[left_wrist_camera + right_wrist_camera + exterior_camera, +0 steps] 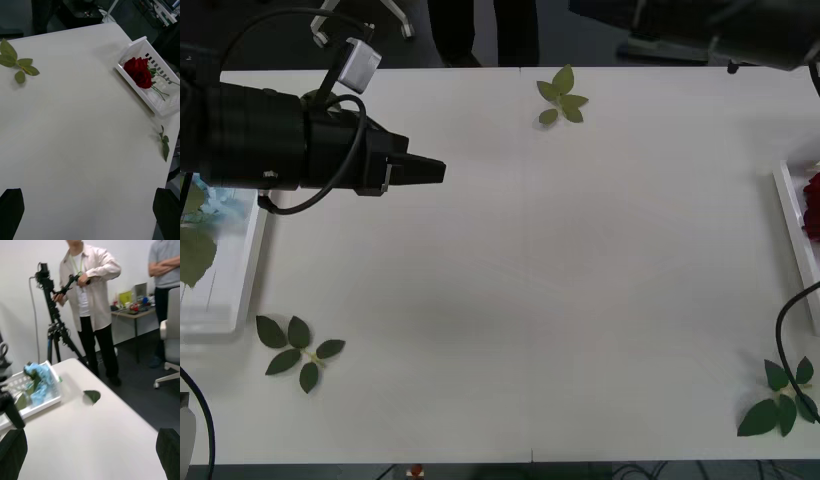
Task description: Place the red flowers into the right box and the blue flowers into the left box. If a person shows an open palm, hand one flower to the person first, then continue sorting.
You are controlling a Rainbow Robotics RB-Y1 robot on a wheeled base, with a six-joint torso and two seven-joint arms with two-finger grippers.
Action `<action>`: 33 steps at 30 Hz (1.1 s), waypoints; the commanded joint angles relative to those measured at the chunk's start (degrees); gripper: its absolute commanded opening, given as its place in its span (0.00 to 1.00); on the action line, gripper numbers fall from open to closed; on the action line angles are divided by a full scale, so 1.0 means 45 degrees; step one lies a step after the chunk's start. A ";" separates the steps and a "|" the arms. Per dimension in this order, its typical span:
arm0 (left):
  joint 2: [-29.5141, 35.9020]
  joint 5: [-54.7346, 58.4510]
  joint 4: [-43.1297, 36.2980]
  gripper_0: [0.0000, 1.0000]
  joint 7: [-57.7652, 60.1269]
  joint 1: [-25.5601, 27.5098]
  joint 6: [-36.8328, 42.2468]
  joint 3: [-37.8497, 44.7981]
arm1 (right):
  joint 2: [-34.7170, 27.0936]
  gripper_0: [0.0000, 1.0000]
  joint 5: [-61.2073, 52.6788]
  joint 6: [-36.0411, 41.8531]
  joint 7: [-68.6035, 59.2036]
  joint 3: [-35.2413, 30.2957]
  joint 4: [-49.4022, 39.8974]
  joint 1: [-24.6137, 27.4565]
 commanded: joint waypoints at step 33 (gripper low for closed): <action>0.3781 0.2605 -0.0362 1.00 -0.6637 -0.1080 0.0751 -0.0171 | -0.4609 1.00 -0.3843 0.4087 0.2546 -0.0895 -0.0121 0.2893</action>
